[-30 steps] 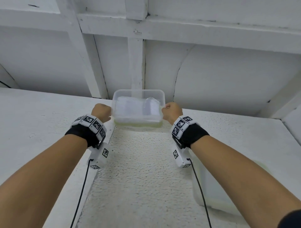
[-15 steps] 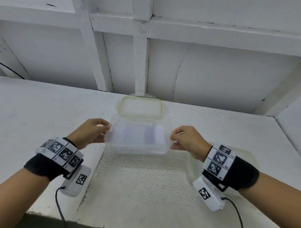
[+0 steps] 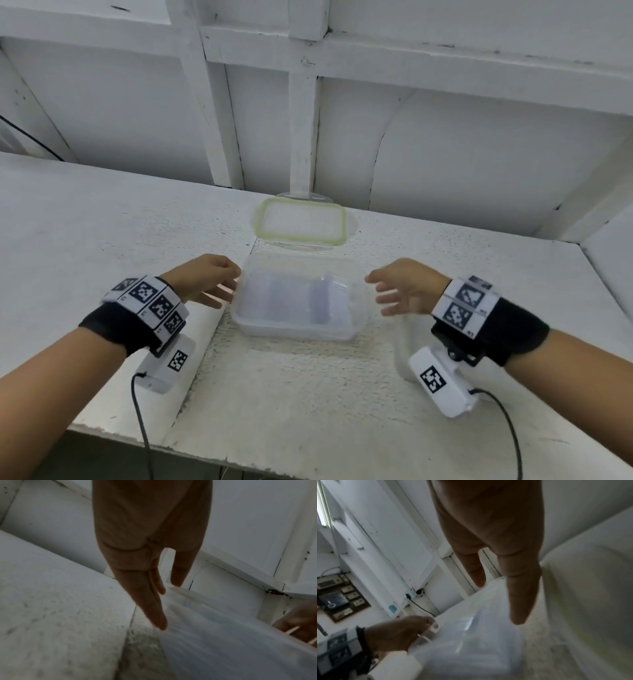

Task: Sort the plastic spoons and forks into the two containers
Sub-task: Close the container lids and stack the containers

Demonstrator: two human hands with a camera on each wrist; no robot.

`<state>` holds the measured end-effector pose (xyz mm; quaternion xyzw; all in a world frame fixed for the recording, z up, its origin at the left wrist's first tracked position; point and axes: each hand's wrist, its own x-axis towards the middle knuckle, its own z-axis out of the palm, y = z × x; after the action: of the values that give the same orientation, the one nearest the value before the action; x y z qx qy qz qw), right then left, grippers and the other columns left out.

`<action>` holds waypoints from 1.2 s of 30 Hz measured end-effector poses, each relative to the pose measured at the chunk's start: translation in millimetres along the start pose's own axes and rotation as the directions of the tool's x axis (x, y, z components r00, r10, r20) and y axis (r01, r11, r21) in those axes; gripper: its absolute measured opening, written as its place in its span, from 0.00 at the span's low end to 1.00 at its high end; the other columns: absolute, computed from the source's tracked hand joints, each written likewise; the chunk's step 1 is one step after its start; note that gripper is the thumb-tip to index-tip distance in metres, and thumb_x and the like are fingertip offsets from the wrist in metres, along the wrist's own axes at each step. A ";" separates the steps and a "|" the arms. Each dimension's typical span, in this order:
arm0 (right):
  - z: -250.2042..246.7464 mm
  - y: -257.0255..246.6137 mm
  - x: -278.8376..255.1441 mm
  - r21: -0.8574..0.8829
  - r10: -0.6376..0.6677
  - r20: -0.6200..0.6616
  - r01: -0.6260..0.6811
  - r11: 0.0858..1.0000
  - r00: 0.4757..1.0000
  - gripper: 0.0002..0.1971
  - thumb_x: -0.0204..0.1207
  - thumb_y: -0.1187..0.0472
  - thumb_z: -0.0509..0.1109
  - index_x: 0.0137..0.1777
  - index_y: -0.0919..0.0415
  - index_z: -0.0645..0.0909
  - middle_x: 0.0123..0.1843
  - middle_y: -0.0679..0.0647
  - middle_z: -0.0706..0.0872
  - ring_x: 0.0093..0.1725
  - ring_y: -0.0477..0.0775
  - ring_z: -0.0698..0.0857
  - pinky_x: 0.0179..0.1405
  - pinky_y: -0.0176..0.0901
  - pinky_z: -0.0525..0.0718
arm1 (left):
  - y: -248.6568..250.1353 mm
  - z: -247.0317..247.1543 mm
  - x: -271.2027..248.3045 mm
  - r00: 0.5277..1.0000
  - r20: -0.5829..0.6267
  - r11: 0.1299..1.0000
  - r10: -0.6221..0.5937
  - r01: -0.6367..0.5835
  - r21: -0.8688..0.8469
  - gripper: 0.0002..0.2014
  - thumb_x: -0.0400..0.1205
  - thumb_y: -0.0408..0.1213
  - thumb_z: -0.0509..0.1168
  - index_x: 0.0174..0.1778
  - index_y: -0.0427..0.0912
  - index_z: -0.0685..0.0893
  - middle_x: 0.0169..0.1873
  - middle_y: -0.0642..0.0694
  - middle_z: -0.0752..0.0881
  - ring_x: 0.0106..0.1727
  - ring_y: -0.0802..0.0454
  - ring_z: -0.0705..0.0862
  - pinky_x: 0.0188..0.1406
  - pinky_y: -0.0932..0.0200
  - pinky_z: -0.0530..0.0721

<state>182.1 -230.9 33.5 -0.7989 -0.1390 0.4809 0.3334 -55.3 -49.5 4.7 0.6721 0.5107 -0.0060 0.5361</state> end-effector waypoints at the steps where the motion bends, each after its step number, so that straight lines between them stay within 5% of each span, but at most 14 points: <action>1: -5.1 -11.9 1.0 0.009 -0.018 -0.007 0.018 1.000 1.000 0.08 0.77 0.66 0.69 0.52 0.66 0.74 0.47 0.59 0.76 0.41 0.55 0.79 0.37 0.48 0.83 | 5.2 -5.4 5.6 1.000 -0.022 1.000 0.003 -0.002 0.023 0.08 0.85 0.37 0.59 0.53 0.39 0.80 0.47 0.42 0.87 0.44 0.47 0.86 0.39 0.56 0.84; 5: -13.9 -65.7 14.2 -0.024 -0.080 0.008 0.080 0.997 0.997 0.03 0.79 0.63 0.66 0.46 0.63 0.77 0.50 0.58 0.78 0.41 0.54 0.79 0.44 0.50 0.82 | 29.0 -22.7 39.3 0.988 -0.150 0.998 0.023 -0.030 -0.047 0.14 0.85 0.37 0.59 0.62 0.32 0.79 0.53 0.39 0.84 0.51 0.44 0.82 0.43 0.54 0.82; 9: -14.0 -101.0 48.9 -0.338 -0.241 -0.123 0.188 0.922 0.963 0.18 0.83 0.63 0.60 0.69 0.72 0.74 0.59 0.65 0.79 0.64 0.63 0.79 0.61 0.55 0.79 | 45.7 -26.4 73.3 0.977 -0.213 0.998 0.023 -0.035 -0.052 0.17 0.85 0.36 0.59 0.67 0.31 0.76 0.59 0.38 0.79 0.59 0.43 0.77 0.58 0.47 0.78; 12: -16.0 -105.5 79.3 -0.533 -0.278 -0.127 0.171 0.829 0.952 0.20 0.82 0.64 0.58 0.71 0.72 0.73 0.68 0.66 0.78 0.71 0.64 0.75 0.65 0.49 0.75 | 51.1 -26.2 94.2 0.974 -0.228 1.000 0.018 -0.022 -0.013 0.14 0.84 0.34 0.58 0.65 0.35 0.77 0.54 0.41 0.75 0.58 0.42 0.74 0.58 0.48 0.75; 15: -13.7 -100.4 108.6 -0.611 -0.251 -0.114 0.131 0.780 0.961 0.21 0.81 0.59 0.62 0.71 0.68 0.73 0.71 0.65 0.76 0.70 0.65 0.76 0.64 0.51 0.76 | 53.2 -27.1 113.0 0.973 -0.230 0.998 -0.005 -0.008 -0.055 0.07 0.84 0.30 0.57 0.57 0.37 0.75 0.55 0.38 0.74 0.56 0.44 0.72 0.57 0.50 0.74; 18: -10.1 -98.4 128.5 -0.625 -0.224 -0.089 0.121 0.771 0.971 0.23 0.80 0.55 0.63 0.72 0.67 0.72 0.71 0.65 0.76 0.69 0.66 0.76 0.64 0.54 0.76 | 51.4 -28.1 129.2 0.978 -0.208 0.990 -0.011 -0.020 -0.143 0.22 0.84 0.29 0.57 0.76 0.38 0.67 0.69 0.38 0.73 0.69 0.43 0.73 0.66 0.48 0.74; 20: -5.9 -97.8 132.9 -0.621 -0.232 -0.074 0.137 0.772 0.970 0.23 0.80 0.55 0.64 0.71 0.67 0.73 0.69 0.65 0.77 0.67 0.66 0.78 0.65 0.56 0.79 | 50.4 -27.3 135.9 0.983 -0.183 0.970 -0.024 -0.021 -0.243 0.20 0.84 0.27 0.58 0.73 0.37 0.70 0.61 0.38 0.75 0.62 0.44 0.75 0.63 0.47 0.75; 22: -0.6 -98.4 134.5 -0.592 -0.212 -0.061 0.136 0.794 0.975 0.23 0.81 0.57 0.63 0.72 0.68 0.71 0.71 0.64 0.77 0.68 0.64 0.78 0.66 0.57 0.78 | 50.5 -25.1 141.2 0.988 -0.150 0.951 -0.036 -0.012 -0.310 0.04 0.83 0.27 0.60 0.49 0.39 0.77 0.51 0.39 0.76 0.51 0.45 0.77 0.54 0.48 0.76; 24: 4.6 -100.5 138.7 -0.510 -0.177 -0.046 0.129 0.850 0.983 0.23 0.82 0.63 0.62 0.74 0.72 0.67 0.71 0.65 0.76 0.65 0.62 0.80 0.68 0.58 0.77 | 49.7 -22.1 144.4 0.988 -0.145 0.951 -0.044 -0.003 -0.311 0.10 0.82 0.29 0.62 0.35 0.40 0.71 0.43 0.39 0.77 0.42 0.44 0.79 0.45 0.51 0.78; 27: 5.4 -99.4 143.9 -0.378 -0.124 -0.043 0.099 0.920 0.991 0.17 0.81 0.66 0.64 0.67 0.71 0.72 0.61 0.66 0.82 0.54 0.60 0.85 0.62 0.60 0.81 | 45.0 -18.5 145.6 0.979 -0.188 0.963 -0.073 0.021 -0.267 0.12 0.82 0.33 0.63 0.34 0.36 0.73 0.32 0.40 0.75 0.32 0.44 0.77 0.40 0.50 0.80; 29: 4.5 -97.5 144.1 -0.376 -0.097 -0.039 0.076 0.924 0.995 0.04 0.79 0.67 0.66 0.50 0.69 0.78 0.51 0.64 0.85 0.51 0.59 0.87 0.60 0.61 0.83 | 37.0 -18.7 145.9 0.975 -0.199 0.966 -0.096 0.043 -0.255 0.12 0.82 0.32 0.63 0.33 0.35 0.73 0.30 0.40 0.73 0.28 0.45 0.74 0.34 0.52 0.79; 31: 3.4 -97.6 141.7 -0.359 -0.075 -0.040 0.056 0.932 0.996 0.05 0.78 0.71 0.66 0.40 0.68 0.78 0.44 0.63 0.86 0.51 0.59 0.88 0.58 0.60 0.84 | 32.1 -19.5 143.8 0.977 -0.194 0.959 -0.085 0.028 -0.281 0.09 0.82 0.29 0.62 0.35 0.35 0.76 0.30 0.41 0.73 0.29 0.46 0.73 0.31 0.55 0.79; 36: -11.0 -106.1 117.6 -0.324 -0.116 0.010 0.113 0.939 0.993 0.09 0.74 0.79 0.64 0.40 0.66 0.77 0.41 0.62 0.83 0.37 0.55 0.84 0.42 0.49 0.86 | 35.4 -24.3 116.8 0.977 -0.189 0.933 0.094 -0.152 -0.325 0.07 0.82 0.25 0.60 0.42 0.41 0.78 0.36 0.43 0.80 0.33 0.48 0.78 0.40 0.54 0.81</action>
<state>260.6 -93.0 28.2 -0.8356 -0.2606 0.4277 0.2258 12.0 51.1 -24.6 0.5990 0.5050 0.1728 0.5969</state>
